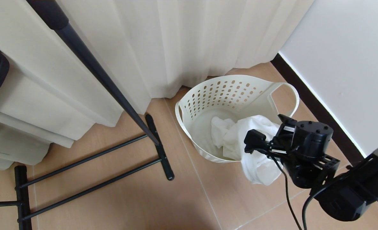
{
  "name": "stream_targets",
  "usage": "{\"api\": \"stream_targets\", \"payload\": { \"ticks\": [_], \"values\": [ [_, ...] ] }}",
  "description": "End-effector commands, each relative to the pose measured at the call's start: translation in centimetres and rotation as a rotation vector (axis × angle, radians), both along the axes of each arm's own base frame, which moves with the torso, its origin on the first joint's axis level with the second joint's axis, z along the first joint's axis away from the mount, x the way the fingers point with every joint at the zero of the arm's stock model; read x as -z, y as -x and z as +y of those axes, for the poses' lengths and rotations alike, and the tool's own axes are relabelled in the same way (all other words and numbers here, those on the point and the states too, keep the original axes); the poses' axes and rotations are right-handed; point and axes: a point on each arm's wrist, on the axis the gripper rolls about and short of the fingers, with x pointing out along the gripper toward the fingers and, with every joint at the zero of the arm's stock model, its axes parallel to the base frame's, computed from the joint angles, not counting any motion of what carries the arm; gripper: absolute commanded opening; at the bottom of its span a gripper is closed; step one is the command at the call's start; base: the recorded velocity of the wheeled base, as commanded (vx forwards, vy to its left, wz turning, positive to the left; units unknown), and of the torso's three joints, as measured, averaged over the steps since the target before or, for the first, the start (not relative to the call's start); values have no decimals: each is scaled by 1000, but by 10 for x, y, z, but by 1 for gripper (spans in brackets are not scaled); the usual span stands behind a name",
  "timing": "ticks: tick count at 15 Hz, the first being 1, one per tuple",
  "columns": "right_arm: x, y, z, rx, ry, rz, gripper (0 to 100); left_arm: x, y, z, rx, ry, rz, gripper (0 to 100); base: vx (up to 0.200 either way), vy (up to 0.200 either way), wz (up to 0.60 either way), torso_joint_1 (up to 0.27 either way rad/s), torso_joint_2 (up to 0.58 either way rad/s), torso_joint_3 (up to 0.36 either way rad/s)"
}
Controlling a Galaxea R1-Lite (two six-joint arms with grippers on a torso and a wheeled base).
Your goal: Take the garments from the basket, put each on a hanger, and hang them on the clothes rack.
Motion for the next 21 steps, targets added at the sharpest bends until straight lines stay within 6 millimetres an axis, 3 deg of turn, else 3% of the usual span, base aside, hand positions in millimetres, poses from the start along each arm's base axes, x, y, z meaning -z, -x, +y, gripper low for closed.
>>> {"api": "stream_targets", "payload": {
  "ticks": [1, 8, 12, 20, 21],
  "values": [
    [36, -17, 1, 19, 63, 34, 100, 0, 0, 0, 1, 0, 1, 100, 0, 0, 0, 0, 0, 0],
    [46, -40, -8, 64, 81, -27, 100, 0, 0, 0, -1, 0, 1, 100, 0, 0, 0, 0, 0, 0],
    [39, -62, -4, 74, 52, -92, 100, 0, 0, 0, -1, 0, 1, 100, 0, 0, 0, 0, 0, 0],
    [37, -81, -1, 89, 33, -140, 100, 0, 0, 0, -1, 0, 1, 100, 0, 0, 0, 0, 0, 0],
    [37, -81, -2, 92, 33, -139, 0, 0, 0, 0, -1, 0, 1, 100, 0, 0, 0, 0, 0, 0]
  ]
}}
